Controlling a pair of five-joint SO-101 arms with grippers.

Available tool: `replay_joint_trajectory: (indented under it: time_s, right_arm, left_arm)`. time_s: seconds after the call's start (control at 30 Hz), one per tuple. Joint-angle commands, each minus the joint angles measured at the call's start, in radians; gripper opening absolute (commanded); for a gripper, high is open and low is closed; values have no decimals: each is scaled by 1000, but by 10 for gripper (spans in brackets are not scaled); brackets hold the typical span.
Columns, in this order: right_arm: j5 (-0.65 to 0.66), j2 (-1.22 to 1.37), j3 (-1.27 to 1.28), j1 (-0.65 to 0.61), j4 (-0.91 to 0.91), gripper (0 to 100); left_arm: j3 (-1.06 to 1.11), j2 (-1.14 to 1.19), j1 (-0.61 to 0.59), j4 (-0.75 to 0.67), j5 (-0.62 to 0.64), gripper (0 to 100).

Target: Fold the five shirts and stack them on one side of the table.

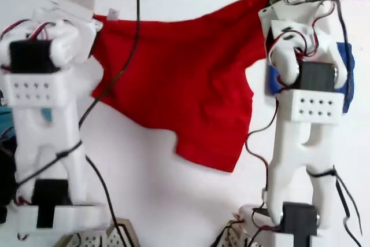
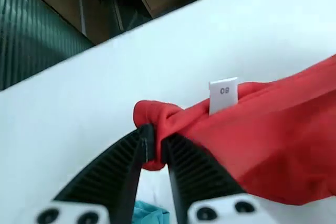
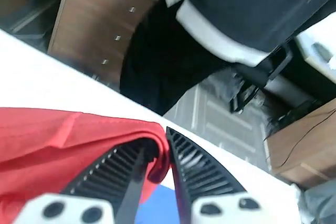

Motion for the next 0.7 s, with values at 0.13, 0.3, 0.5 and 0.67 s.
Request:
replay_joint_trajectory:
  time_s: [0.13,0.3,0.5,0.67]
  right_arm:
    - [-8,15,-11,10,21,19]
    - [-8,-99,-12,5,107,19]
    - [-9,-272,-12,8,186,19]
    - [-6,-414,-12,5,282,19]
  left_arm:
    - [-13,83,6,-69,-5,25]
    - [-15,-25,11,15,-6,25]
    - [-13,-216,3,138,-9,25]
    - [-13,-362,3,249,-5,25]
